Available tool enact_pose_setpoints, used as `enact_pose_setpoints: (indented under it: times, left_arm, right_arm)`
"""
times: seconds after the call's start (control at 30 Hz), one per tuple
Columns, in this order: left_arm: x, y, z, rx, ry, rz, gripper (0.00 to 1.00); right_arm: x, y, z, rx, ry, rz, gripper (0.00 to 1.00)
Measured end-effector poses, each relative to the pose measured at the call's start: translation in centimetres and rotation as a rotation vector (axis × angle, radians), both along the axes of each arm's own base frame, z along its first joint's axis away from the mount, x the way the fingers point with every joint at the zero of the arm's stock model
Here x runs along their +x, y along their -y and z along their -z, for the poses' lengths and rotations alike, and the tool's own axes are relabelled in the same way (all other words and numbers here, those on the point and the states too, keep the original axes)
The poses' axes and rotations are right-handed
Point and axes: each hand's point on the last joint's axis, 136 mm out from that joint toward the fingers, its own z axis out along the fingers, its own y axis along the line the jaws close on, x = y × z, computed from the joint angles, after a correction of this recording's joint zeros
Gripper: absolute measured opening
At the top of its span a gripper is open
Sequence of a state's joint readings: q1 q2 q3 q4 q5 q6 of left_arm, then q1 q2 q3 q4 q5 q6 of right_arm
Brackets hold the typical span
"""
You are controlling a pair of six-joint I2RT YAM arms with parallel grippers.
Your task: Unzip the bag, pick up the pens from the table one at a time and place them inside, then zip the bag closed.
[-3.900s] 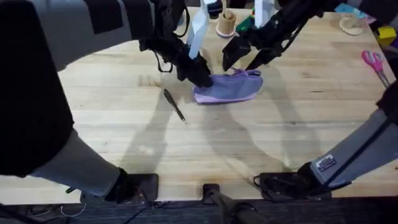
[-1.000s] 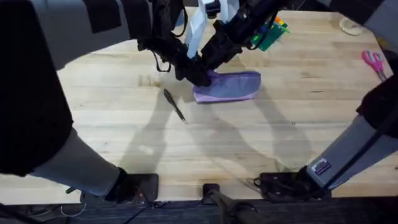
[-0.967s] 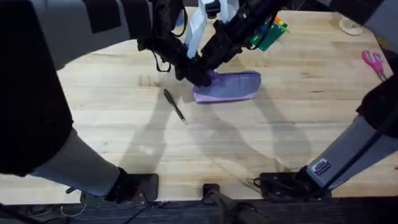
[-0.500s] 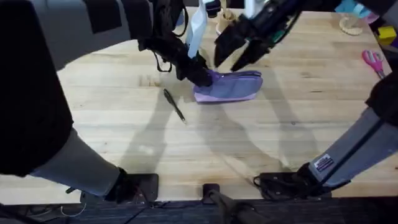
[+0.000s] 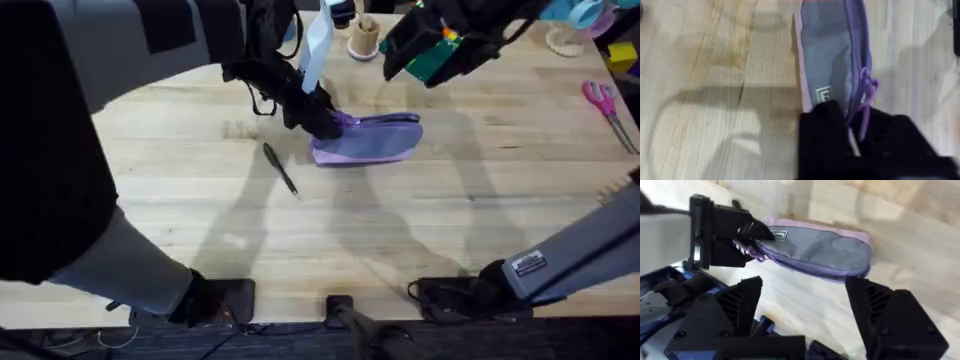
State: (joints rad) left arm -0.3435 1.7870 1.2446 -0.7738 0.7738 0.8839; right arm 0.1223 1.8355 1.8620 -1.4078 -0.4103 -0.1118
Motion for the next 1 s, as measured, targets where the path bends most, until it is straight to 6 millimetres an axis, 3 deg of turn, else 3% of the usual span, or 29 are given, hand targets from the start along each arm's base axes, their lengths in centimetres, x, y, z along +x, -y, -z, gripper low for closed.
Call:
enact_pose_setpoints:
  times: [0.17, 0.2, 0.23, 0.53, 0.67, 0.87, 1.0]
  left_arm:
    - [0.0, 0.2, -0.3, -0.019, -0.002, 0.004, 0.832]
    - [-0.1, 0.4, -0.4, -0.027, -0.007, 0.006, 0.949]
    - [-0.2, 0.6, -0.6, -0.035, -0.008, 0.01, 0.981]
    - [-0.6, 0.6, -1.0, -0.052, -0.038, 0.013, 0.994]
    - [0.0, -0.4, -2.0, -0.056, -0.037, -0.019, 0.995]
    - [2.1, -3.8, -7.2, -0.099, 0.108, -0.12, 0.995]
    - [3.0, -6.3, -10.6, -0.119, 0.204, -0.189, 0.995]
  right_arm:
    - [-0.2, 0.5, -1.5, -0.021, 0.061, -0.008, 0.995]
    - [-0.2, 0.5, -1.5, -0.024, 0.062, -0.01, 0.995]
    - [-0.2, 0.5, -1.4, -0.025, 0.061, -0.011, 0.995]
    - [-0.2, 0.7, -1.5, -0.046, 0.114, -0.115, 0.995]
    - [-0.7, 0.3, -2.5, -0.057, 0.192, -0.218, 0.995]
    - [-2.7, -2.0, -5.7, -0.068, 0.384, -0.462, 0.995]
    - [-3.4, -2.5, -6.2, -0.153, 0.461, -0.617, 0.995]
